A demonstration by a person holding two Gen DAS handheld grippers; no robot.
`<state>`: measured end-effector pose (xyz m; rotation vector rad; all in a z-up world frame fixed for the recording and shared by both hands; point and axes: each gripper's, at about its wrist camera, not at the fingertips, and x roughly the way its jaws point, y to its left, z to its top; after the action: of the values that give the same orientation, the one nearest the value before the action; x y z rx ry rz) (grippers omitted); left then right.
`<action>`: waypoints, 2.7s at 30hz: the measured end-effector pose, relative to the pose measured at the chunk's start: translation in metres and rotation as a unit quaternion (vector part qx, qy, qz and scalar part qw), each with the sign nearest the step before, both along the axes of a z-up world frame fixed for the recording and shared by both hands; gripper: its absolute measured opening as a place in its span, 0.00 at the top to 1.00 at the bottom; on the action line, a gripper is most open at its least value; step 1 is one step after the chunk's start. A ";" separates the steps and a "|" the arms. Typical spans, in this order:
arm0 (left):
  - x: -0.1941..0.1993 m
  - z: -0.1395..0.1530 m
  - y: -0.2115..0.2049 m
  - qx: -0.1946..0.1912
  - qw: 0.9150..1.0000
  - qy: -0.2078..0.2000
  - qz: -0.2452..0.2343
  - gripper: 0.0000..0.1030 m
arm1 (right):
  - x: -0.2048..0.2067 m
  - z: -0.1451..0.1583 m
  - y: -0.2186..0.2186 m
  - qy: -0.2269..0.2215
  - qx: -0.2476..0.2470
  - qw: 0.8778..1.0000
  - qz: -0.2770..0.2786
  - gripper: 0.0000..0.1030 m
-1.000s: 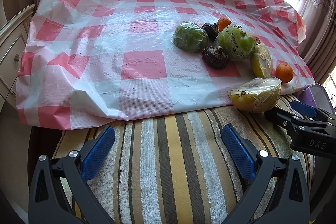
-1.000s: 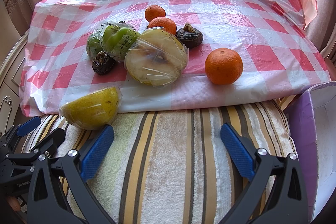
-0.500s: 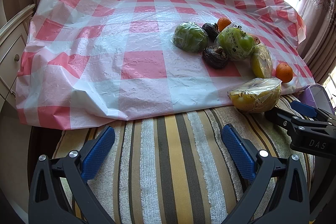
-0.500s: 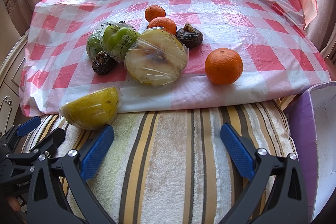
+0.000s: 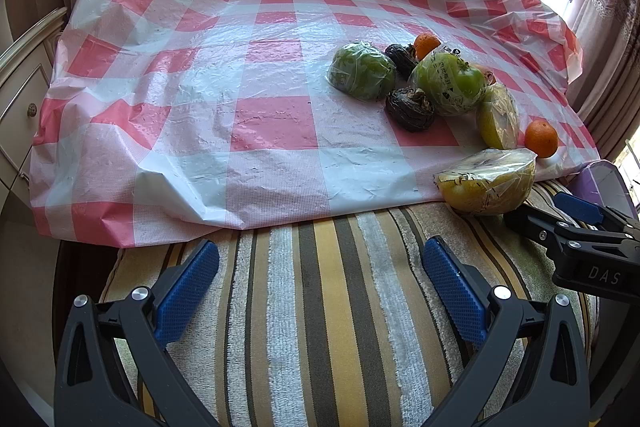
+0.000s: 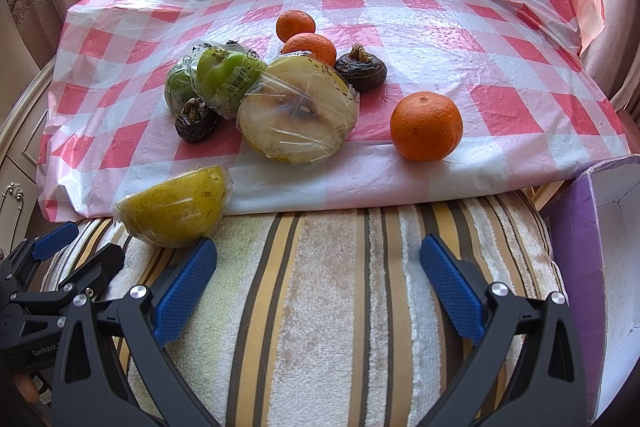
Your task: Organize fruits
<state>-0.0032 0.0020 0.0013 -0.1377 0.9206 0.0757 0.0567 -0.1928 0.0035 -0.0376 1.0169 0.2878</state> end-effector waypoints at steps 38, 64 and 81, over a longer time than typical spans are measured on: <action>0.038 0.015 -0.059 -0.182 0.974 -0.015 -0.132 0.19 | 0.044 0.027 -0.061 -0.033 0.017 0.999 0.004 0.01; 0.050 0.008 -0.064 -0.163 0.978 0.003 -0.126 0.36 | 0.074 0.021 -0.046 -0.040 -0.026 0.999 -0.002 0.06; 0.046 0.013 -0.070 -0.133 0.983 -0.004 -0.129 0.41 | 0.069 0.019 -0.048 -0.036 -0.034 0.999 0.007 0.60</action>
<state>0.0425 -0.0680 0.0140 -0.2649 0.9317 -0.2896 0.1254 -0.2408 0.0228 -0.1164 0.9558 0.2617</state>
